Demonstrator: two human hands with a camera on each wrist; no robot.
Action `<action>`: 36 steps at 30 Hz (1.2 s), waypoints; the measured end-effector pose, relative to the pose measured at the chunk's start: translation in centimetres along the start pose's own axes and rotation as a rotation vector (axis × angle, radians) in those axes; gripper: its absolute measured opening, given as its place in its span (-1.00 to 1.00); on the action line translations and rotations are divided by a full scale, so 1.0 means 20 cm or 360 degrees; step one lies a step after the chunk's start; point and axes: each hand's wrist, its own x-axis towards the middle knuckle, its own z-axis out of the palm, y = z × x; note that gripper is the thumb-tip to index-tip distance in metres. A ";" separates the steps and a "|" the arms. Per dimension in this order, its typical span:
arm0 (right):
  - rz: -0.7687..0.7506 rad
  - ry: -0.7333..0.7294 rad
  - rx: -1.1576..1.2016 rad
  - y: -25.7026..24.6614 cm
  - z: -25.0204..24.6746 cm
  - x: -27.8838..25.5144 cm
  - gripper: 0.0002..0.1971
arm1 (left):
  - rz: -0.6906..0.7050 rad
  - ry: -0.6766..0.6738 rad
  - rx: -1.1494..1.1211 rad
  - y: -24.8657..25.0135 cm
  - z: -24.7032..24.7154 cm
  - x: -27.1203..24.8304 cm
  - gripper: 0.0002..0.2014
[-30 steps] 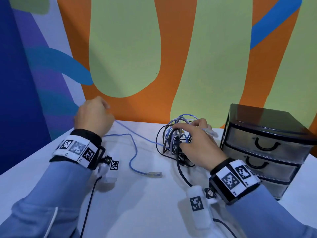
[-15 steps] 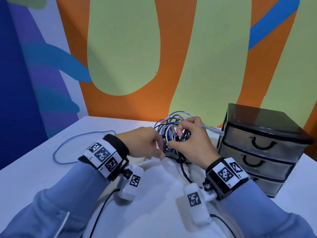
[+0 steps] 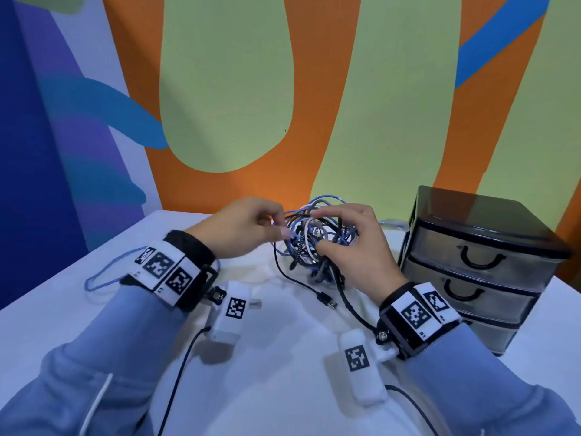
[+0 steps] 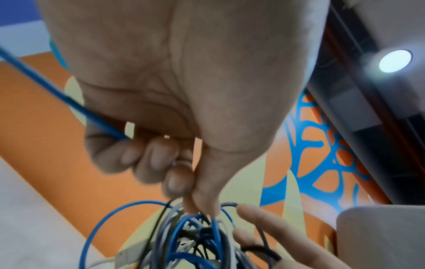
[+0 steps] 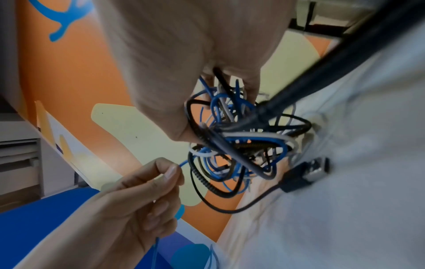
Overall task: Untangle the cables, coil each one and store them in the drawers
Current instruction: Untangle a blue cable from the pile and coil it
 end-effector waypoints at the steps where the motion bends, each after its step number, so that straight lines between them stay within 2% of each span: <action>1: 0.0009 0.0068 0.0014 0.00 0.00 0.00 -0.42 | -0.0018 0.0107 -0.0010 -0.01 -0.02 0.00 -0.80; 5: 0.0128 0.0332 0.0045 0.03 -0.03 0.01 -0.34 | -0.0157 0.0786 -0.0203 -0.10 -0.10 -0.02 -0.81; 8: 0.0141 0.0305 -0.0007 0.05 -0.02 0.01 -0.41 | -0.0119 0.0961 -0.0339 -0.09 -0.09 -0.01 -0.82; 12: 0.0116 0.0368 -0.0033 0.06 -0.01 0.03 -0.43 | -0.0158 0.1197 -0.0280 -0.07 -0.09 -0.01 -0.80; 16: -0.0010 0.0346 -0.0328 0.08 -0.04 0.03 -0.37 | -0.0122 0.0980 -0.0505 -0.04 -0.13 -0.05 -0.78; 19: -0.0240 0.0263 -0.0429 0.01 -0.02 0.02 -0.49 | -0.0027 0.0826 -0.0638 0.06 -0.12 -0.06 -0.77; 21: -0.0479 0.0081 -0.0289 -0.03 0.02 0.00 -0.53 | 0.0045 0.0704 -0.0574 0.14 -0.12 -0.07 -0.76; 22: -0.0512 -0.0064 -0.0181 -0.04 0.04 -0.01 -0.46 | 0.0095 0.0627 -0.0489 0.17 -0.13 -0.07 -0.75; 24: -0.0347 -0.0332 -0.0043 -0.04 0.06 -0.02 -0.29 | 0.0198 0.0482 -0.0281 0.24 -0.16 -0.06 -0.74; 25: -0.0249 -0.0375 -0.0039 -0.02 0.07 -0.02 -0.30 | 0.0272 0.0495 -0.0243 0.26 -0.18 -0.05 -0.73; 27: -0.0134 -0.0298 -0.0136 0.02 0.06 -0.02 -0.43 | 0.0457 0.0704 -0.0374 0.34 -0.25 -0.02 -0.73; 29: -0.0097 -0.0277 -0.0338 0.05 0.06 -0.01 -0.57 | 0.0576 0.1090 -0.0694 0.37 -0.36 0.01 -0.74; 31: -0.0069 -0.0282 -0.0507 0.08 0.06 -0.01 -0.64 | 0.0596 0.1251 -0.0931 0.38 -0.45 0.02 -0.72; 33: 0.0028 -0.0170 -0.0365 0.09 0.06 0.00 -0.71 | 0.0543 0.1158 -0.0944 0.35 -0.43 0.04 -0.72; 36: 0.0135 0.0169 0.0073 0.03 0.03 0.02 -0.84 | 0.0446 0.0753 -0.0954 0.26 -0.29 0.04 -0.73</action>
